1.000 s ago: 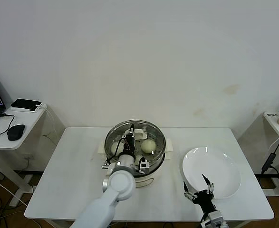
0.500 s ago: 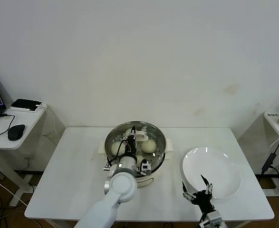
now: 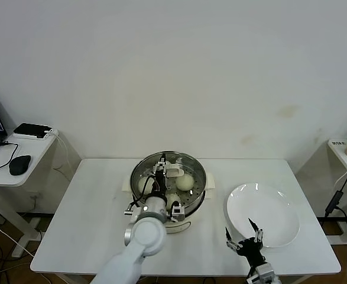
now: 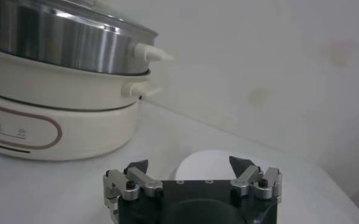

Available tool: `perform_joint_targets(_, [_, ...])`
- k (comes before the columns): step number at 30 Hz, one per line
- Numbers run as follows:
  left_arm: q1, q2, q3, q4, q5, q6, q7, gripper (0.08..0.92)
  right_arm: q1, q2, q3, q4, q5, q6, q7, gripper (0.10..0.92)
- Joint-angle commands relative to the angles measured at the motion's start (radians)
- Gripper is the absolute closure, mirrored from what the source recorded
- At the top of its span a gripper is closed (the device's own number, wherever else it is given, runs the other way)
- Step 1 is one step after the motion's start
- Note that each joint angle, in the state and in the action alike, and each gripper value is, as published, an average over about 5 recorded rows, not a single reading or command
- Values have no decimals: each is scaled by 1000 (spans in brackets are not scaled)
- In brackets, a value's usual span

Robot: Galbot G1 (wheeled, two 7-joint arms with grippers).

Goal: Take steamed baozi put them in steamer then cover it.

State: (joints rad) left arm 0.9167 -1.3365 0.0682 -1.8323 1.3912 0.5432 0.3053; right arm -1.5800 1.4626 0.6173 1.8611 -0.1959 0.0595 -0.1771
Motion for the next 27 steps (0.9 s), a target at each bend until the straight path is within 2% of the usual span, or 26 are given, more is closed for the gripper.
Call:
perform_joint_targets(1, [121, 101, -12, -191, -19, -23, -11, 433, -5, 4, -2, 3, -6, 0, 1, 203])
perform_joint_targets(8, [273, 170, -79, -401, -132, -90, -75, 237, -19, -6, -6, 5, 3, 3, 6, 203])
perform_joint_targets(10, [357, 174, -136, -459, -200, -134, -138, 199, -28, -19, -3, 1, 22, 16, 10, 203])
perform_joint_targets(13, [528, 156, -253, -494, -364, -243, -287, 180, -49, -50, 5, 2, 74, 50, 15, 203])
perform_joint_targets(16, [666, 115, -415, -457, -611, -427, -415, 177, -70, -80, 12, 14, 130, 78, 18, 203])
perform_joint_targets(18, [720, 80, -541, -403, -836, -571, -452, 177, -74, -90, 14, 23, 147, 84, 21, 203])
perform_joint_targets(21, [770, 32, -691, -325, -1161, -708, -471, 177, -71, -91, 15, 32, 151, 82, 25, 203])
perform_joint_targets(24, [831, 12, -765, -288, -1364, -740, -484, 177, -72, -90, 17, 39, 154, 81, 27, 203])
perform_joint_targets(27, [891, 12, -788, -292, -1480, -676, -475, 177, -83, -92, 16, 58, 183, 71, 23, 203])
